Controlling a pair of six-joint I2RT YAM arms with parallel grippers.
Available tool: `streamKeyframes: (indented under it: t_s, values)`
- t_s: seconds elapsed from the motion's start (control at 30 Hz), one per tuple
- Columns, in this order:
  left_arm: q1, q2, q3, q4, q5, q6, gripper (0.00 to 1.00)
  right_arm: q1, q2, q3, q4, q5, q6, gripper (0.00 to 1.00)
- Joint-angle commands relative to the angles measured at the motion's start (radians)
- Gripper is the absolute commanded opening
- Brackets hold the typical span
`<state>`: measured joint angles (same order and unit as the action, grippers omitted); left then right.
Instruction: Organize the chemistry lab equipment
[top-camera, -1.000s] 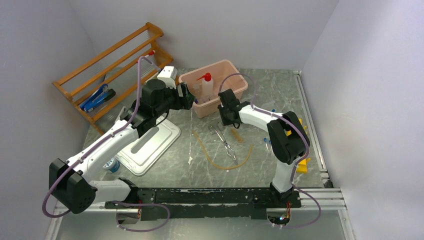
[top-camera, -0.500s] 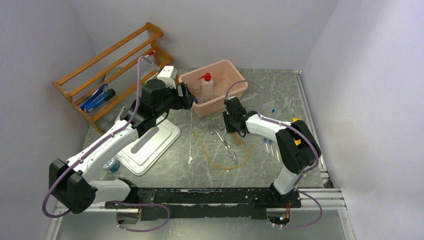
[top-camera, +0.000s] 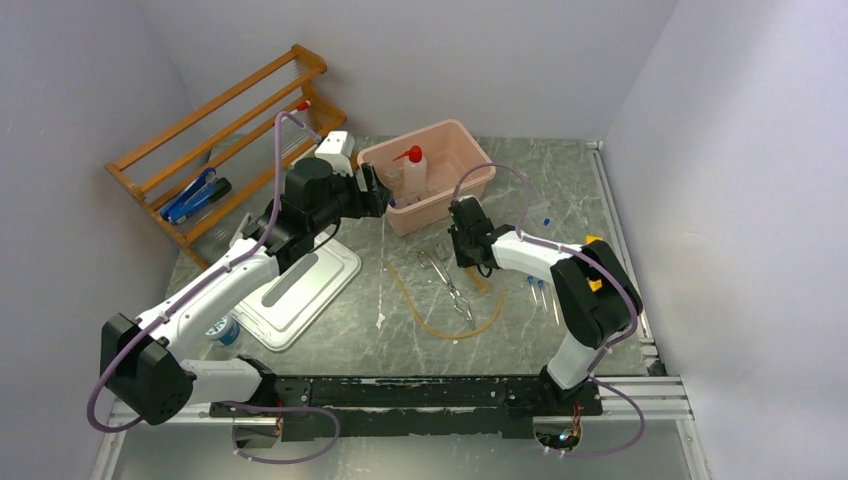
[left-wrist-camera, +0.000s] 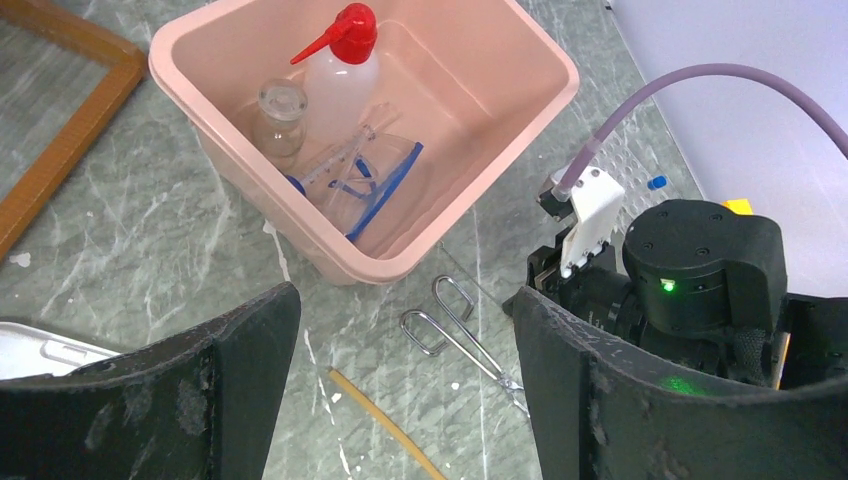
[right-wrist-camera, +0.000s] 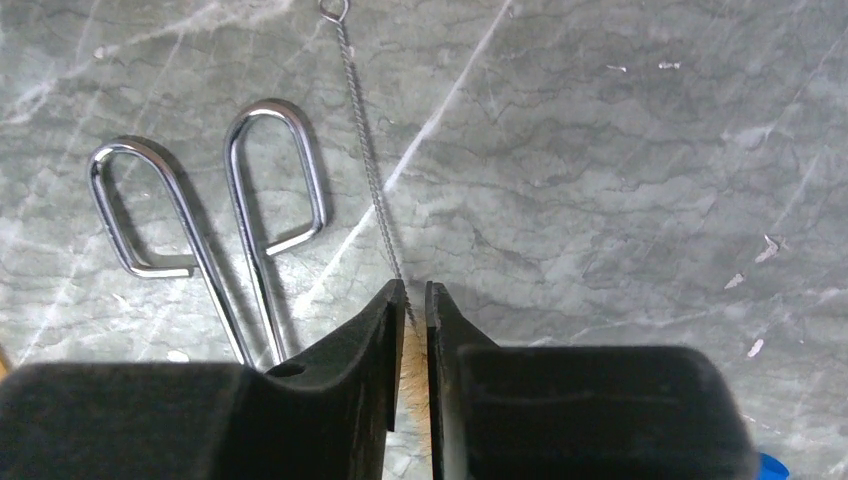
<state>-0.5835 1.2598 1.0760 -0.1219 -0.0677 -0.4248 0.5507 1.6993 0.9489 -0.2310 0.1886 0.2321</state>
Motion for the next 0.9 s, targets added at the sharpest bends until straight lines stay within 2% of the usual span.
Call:
streamKeyframes:
  t_s: [0.0, 0.13, 0.47, 0.57, 0.67, 0.87]
  values:
    - [0.006, 0.009, 0.0, 0.052, 0.027, -0.017, 0.81, -0.002, -0.029, -0.022, 0.004, 0.024, 0.007, 0.2]
    - [0.006, 0.023, 0.011, 0.057, 0.032, -0.021, 0.81, -0.002, 0.006, 0.011, 0.009, 0.029, -0.017, 0.27]
    - [0.005, 0.033, 0.016, 0.064, 0.037, -0.032, 0.81, -0.003, 0.073, 0.044, 0.025, -0.01, -0.046, 0.26]
    - [0.006, 0.035, 0.019, 0.065, 0.04, -0.032, 0.81, -0.003, 0.081, 0.044, 0.028, -0.009, -0.047, 0.2]
    - [0.005, 0.035, 0.017, 0.066, 0.04, -0.031, 0.81, -0.003, 0.071, 0.044, 0.022, 0.017, -0.033, 0.01]
    - [0.006, 0.019, 0.008, 0.073, 0.038, -0.03, 0.81, -0.003, -0.074, 0.011, 0.014, 0.062, 0.0, 0.0]
